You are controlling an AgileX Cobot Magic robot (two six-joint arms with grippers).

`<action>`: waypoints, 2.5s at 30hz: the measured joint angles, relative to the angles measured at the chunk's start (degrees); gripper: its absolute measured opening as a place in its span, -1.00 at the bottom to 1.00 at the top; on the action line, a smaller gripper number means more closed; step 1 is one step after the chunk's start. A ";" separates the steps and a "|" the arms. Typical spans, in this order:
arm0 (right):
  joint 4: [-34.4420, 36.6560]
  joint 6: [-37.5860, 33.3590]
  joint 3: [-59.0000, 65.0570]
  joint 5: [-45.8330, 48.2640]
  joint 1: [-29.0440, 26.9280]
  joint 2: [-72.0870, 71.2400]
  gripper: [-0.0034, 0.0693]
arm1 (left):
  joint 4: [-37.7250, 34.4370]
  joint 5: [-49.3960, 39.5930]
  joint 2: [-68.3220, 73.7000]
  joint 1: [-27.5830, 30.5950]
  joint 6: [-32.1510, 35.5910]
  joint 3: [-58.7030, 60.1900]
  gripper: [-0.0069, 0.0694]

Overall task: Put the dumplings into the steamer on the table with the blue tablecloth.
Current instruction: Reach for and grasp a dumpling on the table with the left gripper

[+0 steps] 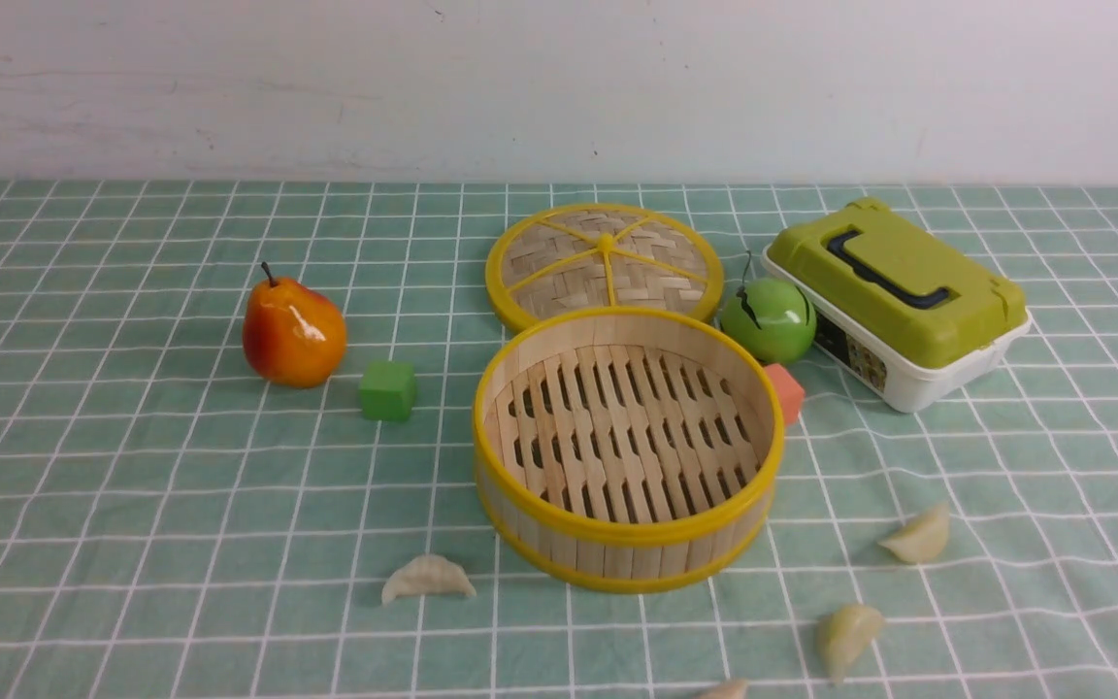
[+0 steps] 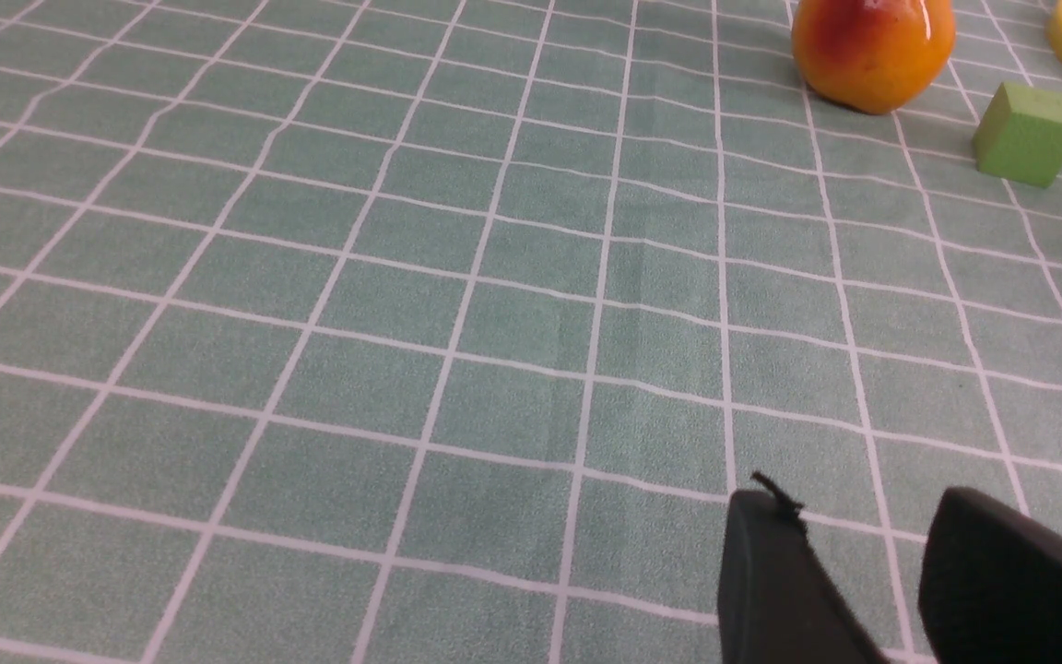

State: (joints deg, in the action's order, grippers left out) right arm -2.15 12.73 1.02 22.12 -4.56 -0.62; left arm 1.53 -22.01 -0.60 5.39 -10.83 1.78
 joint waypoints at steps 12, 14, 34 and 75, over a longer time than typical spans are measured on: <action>0.00 0.00 0.00 0.00 0.00 0.00 -0.25 | 0.00 0.00 0.00 0.00 0.00 0.00 -0.20; 0.00 0.00 0.00 0.00 0.00 0.00 -0.25 | 0.00 0.00 0.00 0.00 0.00 0.00 -0.20; 9.48 0.00 0.00 -0.31 0.00 0.00 -0.25 | -7.57 10.00 0.00 0.02 -2.17 0.00 -0.20; 24.00 -28.28 -39.52 32.35 12.02 44.00 -0.96 | -10.53 -38.90 40.68 -11.36 1.76 -45.91 -0.86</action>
State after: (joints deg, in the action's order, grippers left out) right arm 21.85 -15.55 -38.50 54.47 7.46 43.38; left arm -8.99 -60.91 40.09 -5.97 -9.07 -44.13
